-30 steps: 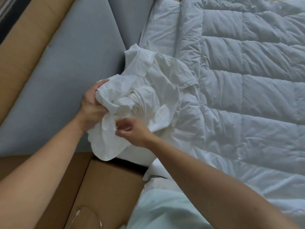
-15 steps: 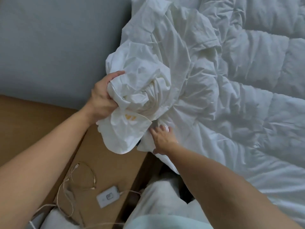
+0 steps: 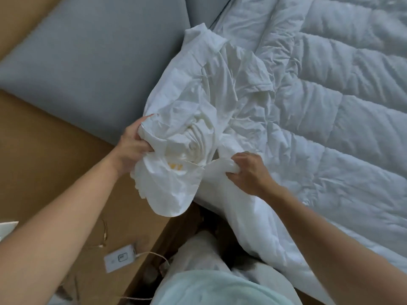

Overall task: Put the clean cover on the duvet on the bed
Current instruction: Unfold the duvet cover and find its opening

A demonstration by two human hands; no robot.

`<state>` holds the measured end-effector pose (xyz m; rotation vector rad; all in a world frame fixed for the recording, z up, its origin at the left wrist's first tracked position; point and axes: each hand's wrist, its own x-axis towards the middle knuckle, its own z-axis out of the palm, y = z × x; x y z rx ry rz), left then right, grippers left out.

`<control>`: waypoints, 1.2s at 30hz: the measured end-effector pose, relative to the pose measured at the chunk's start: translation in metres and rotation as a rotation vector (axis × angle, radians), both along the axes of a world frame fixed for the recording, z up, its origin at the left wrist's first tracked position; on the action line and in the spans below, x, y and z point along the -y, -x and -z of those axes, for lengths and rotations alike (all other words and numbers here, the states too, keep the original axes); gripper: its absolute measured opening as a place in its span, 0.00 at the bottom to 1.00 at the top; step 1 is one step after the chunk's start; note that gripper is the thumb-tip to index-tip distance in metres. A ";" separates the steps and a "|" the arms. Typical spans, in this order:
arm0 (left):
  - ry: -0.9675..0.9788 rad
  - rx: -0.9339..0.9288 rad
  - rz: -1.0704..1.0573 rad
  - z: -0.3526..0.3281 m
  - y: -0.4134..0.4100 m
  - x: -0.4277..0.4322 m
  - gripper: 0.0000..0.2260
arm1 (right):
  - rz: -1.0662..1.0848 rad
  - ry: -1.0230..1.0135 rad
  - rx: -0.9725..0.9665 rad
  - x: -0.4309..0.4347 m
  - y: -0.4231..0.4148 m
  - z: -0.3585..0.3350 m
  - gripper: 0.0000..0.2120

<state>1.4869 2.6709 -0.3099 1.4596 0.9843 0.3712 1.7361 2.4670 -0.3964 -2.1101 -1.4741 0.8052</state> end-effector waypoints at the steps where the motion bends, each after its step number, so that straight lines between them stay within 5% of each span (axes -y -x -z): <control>1: 0.033 0.037 0.016 -0.003 0.001 0.003 0.34 | 0.039 -0.011 -0.014 0.001 -0.010 -0.023 0.12; 7: 0.116 0.178 0.092 -0.020 -0.004 0.003 0.24 | 0.232 -0.205 0.069 -0.027 -0.060 -0.126 0.16; 13: 0.242 0.198 0.113 -0.019 -0.037 -0.022 0.30 | 0.475 -0.392 0.027 -0.082 -0.102 -0.172 0.15; 15: 0.274 0.206 0.148 -0.018 -0.052 -0.032 0.32 | 0.446 -0.259 -0.011 -0.099 -0.103 -0.171 0.14; 19: 0.298 0.213 0.165 -0.010 -0.072 -0.048 0.34 | 0.118 0.369 0.150 -0.122 -0.093 -0.157 0.38; 22: 0.342 0.194 0.181 -0.004 -0.080 -0.058 0.36 | -0.068 0.674 0.227 -0.125 -0.087 -0.140 0.30; 28: 0.367 0.186 0.173 0.001 -0.089 -0.065 0.37 | -0.132 0.669 0.143 -0.108 -0.098 -0.123 0.01; 32: 0.390 0.176 0.222 -0.001 -0.099 -0.057 0.42 | -0.006 0.451 0.200 -0.088 -0.100 -0.116 0.10; 36: 0.421 0.185 0.209 -0.004 -0.108 -0.042 0.43 | 0.137 0.352 -0.035 -0.083 -0.115 -0.126 0.18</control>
